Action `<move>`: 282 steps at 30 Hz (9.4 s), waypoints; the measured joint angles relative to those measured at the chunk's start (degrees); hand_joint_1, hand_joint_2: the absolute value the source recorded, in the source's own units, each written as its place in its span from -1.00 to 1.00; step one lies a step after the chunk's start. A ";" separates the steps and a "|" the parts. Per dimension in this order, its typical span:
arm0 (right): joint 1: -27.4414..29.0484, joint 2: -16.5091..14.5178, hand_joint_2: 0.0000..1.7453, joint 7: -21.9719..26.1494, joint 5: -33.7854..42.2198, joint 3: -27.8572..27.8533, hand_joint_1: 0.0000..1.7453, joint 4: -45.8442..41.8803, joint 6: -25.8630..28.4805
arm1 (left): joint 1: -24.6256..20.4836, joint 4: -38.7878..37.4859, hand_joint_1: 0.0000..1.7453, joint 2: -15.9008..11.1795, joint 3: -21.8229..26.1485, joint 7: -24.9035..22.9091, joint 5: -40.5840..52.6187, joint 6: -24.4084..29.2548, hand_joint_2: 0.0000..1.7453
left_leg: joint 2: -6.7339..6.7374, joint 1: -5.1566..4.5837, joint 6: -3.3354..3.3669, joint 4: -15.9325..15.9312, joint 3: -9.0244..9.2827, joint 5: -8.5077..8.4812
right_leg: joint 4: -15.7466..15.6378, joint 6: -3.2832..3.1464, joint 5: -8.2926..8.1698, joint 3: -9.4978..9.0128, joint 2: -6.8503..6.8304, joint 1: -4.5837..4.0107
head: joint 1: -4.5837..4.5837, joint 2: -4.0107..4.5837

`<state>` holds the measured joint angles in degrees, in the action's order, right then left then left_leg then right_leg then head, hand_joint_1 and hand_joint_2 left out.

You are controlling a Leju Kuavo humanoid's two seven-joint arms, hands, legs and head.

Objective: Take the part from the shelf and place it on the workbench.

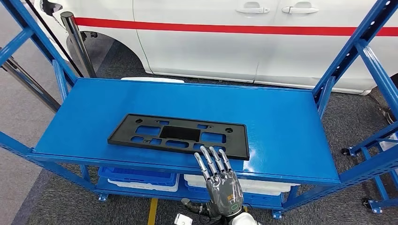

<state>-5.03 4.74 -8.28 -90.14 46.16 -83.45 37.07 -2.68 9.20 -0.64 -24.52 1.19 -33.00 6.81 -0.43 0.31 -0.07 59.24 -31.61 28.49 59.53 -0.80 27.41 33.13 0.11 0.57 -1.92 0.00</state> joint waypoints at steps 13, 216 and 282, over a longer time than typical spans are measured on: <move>-0.02 -0.55 -1.00 0.88 0.00 0.00 -1.00 0.29 -0.04 | 0.08 0.00 -1.00 -0.08 0.00 0.03 -0.58 0.01 -1.00 | 0.06 -0.26 0.46 -0.45 -1.89 -2.33 | -0.34 0.37 1.18 -1.43 -0.18 -0.22 | 0.01 0.00; -15.67 13.72 1.00 -24.94 0.34 7.97 1.00 -7.43 -3.14 | -0.28 -0.21 -1.00 0.25 -2.86 -0.06 -6.23 3.06 1.00 | 0.78 -0.32 0.12 0.35 -6.03 -6.33 | 0.65 0.58 2.98 -2.92 0.16 0.55 | -0.03 0.00; 10.78 -2.67 1.00 37.48 75.70 -7.23 1.00 -13.61 -30.81 | -0.33 -0.52 -1.00 1.91 -4.70 1.02 -7.92 4.78 1.00 | 0.82 0.17 -1.18 9.36 -6.63 5.33 | -1.59 -1.41 -1.13 -0.30 -0.76 -0.19 | 0.10 0.00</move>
<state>5.75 2.07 29.20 -14.44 38.93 -97.06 6.26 -3.01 8.68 1.27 -29.23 2.21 -40.92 11.59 0.39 0.48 -1.24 68.60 -38.25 33.82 57.93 -2.20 26.28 32.84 -0.65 0.39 -1.83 0.00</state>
